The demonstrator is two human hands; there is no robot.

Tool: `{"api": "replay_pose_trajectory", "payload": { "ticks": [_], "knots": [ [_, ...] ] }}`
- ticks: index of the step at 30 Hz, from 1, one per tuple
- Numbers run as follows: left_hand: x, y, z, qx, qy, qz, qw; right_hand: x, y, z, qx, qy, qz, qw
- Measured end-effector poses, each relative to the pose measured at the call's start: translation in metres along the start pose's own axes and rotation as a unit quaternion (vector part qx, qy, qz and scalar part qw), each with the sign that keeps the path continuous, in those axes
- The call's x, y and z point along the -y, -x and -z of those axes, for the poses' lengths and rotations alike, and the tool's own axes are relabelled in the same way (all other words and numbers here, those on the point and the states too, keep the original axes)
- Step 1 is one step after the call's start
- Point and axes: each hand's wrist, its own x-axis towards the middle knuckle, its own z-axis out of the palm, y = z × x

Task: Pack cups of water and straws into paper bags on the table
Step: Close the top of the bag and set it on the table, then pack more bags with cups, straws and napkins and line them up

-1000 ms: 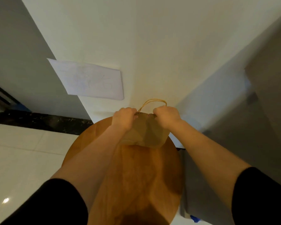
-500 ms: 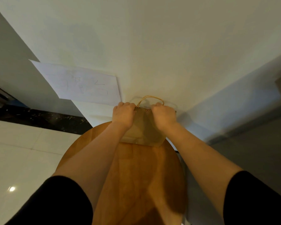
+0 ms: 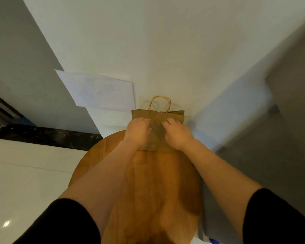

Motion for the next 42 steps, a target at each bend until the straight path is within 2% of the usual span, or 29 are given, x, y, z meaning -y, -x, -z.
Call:
{"api": "replay_pose_trajectory", "payload": {
  "ticks": [3,6,14,21,26,32,37,42],
  "knots": [
    [-0.015,0.036,0.009,0.029,0.01,-0.016,0.999,0.019,0.044,0.008,-0.014,0.002,-0.021,1.0],
    [-0.034,0.071,0.017,0.061,-0.027,-0.06,0.996,0.035,0.091,0.017,-0.021,0.014,-0.049,0.998],
    [-0.109,0.163,0.046,0.072,-0.037,-0.151,0.985,0.047,0.222,0.042,-0.059,0.002,-0.137,0.989],
    [-0.181,0.25,0.038,0.072,-0.058,-0.209,0.974,0.045,0.334,0.03,-0.11,-0.027,-0.162,0.98],
    [-0.23,0.325,0.009,0.08,-0.031,-0.217,0.972,0.028,0.438,0.008,-0.144,-0.044,-0.174,0.973],
    [-0.309,0.41,-0.031,0.102,0.007,-0.267,0.958,-0.001,0.558,-0.005,-0.173,-0.048,-0.217,0.96],
    [-0.374,0.438,-0.042,0.097,0.068,-0.282,0.952,-0.034,0.626,-0.007,-0.194,-0.068,-0.268,0.941],
    [-0.436,0.443,-0.051,0.081,0.078,-0.311,0.944,-0.081,0.669,-0.013,-0.26,-0.08,-0.313,0.91]
  ]
}}
